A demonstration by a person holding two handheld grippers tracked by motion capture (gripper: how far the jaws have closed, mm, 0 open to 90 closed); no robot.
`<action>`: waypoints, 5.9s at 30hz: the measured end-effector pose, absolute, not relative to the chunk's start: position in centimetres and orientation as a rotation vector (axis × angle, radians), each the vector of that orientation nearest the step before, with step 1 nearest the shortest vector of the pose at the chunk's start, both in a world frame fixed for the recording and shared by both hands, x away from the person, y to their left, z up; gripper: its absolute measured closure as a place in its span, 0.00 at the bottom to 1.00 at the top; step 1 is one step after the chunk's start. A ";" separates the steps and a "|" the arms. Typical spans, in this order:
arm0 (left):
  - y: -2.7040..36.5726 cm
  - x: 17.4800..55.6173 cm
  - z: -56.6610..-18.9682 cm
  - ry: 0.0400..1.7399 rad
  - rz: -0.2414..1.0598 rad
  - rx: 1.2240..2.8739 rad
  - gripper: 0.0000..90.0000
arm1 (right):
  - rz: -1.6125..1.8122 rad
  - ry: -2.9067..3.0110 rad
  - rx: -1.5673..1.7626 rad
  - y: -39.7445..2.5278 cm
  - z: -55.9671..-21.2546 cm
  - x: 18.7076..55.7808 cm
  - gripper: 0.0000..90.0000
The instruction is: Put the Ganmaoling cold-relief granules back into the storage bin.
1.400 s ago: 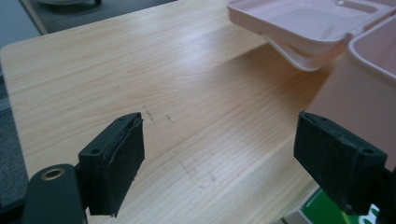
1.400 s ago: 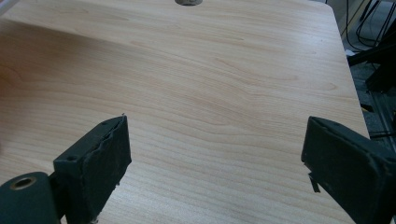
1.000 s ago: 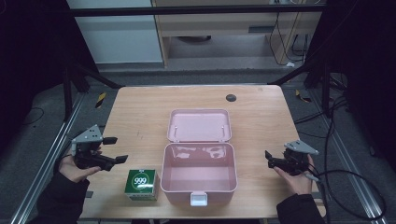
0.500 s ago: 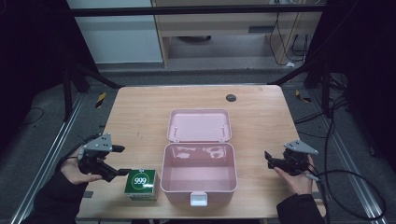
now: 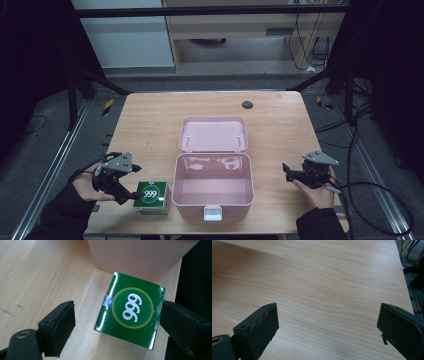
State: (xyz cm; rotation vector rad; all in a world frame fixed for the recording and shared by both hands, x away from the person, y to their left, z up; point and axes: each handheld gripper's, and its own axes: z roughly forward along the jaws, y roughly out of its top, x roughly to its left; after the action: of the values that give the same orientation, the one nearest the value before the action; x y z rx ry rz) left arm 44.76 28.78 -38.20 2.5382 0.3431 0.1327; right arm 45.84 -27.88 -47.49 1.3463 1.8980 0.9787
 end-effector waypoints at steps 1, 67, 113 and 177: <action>28.7 44.7 -38.3 0.338 0.132 2.543 0.13 | 0.979 1.899 1.346 -27.9 -47.5 45.9 0.04; 24.6 45.2 -43.6 0.159 0.006 2.722 0.06 | 0.881 1.996 1.351 -27.3 -48.3 46.2 0.01; 26.3 45.3 -37.4 0.292 0.053 2.676 0.15 | 0.872 2.029 1.352 -27.1 -48.5 46.4 0.02; 19.4 45.8 -27.4 0.125 0.142 2.615 0.16 | 0.860 2.043 1.344 -27.2 -48.5 46.4 0.02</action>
State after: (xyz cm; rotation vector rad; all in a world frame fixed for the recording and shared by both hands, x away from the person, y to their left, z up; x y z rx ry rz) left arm 45.81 19.39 -27.43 2.6149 0.1247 0.1425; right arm 46.40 -27.15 -48.50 1.3442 2.0428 0.8604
